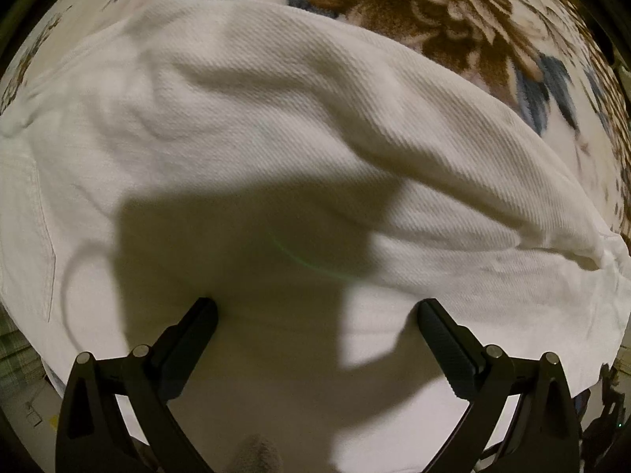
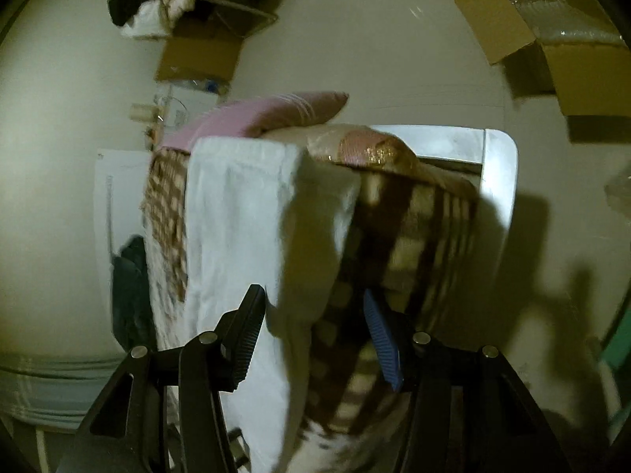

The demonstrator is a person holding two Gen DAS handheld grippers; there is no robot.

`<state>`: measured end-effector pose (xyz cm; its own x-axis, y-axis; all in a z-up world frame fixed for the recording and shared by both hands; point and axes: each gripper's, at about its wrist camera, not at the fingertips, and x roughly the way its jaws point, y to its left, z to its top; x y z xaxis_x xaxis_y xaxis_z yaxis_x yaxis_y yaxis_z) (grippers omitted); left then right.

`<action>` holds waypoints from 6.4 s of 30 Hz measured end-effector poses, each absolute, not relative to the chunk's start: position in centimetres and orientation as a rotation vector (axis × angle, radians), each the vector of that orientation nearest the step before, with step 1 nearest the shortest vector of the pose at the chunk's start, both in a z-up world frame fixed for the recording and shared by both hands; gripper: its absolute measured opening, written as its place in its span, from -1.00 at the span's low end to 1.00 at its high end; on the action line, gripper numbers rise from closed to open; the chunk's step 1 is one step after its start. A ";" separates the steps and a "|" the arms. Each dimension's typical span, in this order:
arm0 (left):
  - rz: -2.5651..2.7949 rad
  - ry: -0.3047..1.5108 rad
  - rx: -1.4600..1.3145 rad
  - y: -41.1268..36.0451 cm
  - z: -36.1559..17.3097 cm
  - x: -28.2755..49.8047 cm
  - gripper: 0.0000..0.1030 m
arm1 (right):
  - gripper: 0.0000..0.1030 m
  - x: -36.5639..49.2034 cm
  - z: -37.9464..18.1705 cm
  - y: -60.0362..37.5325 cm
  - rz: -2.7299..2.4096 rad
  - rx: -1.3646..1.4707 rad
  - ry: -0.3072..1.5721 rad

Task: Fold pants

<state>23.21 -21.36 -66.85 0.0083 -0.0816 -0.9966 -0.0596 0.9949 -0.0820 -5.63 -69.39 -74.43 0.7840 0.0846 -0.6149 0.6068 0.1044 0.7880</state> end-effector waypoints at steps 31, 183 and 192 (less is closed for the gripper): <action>-0.084 1.521 -0.209 -19.8 -63.5 22.8 1.00 | -0.84 0.7 -63.5 -68.4 -0.419 1.154 0.567; -0.452 1.107 -0.351 -14.7 -54.9 19.7 -0.50 | 0.81 13.7 -63.2 -39.6 -0.331 0.365 1.349; -0.441 1.215 -0.242 -20.6 -59.0 19.1 -0.50 | 0.81 13.9 -65.5 -44.7 -0.389 0.375 1.331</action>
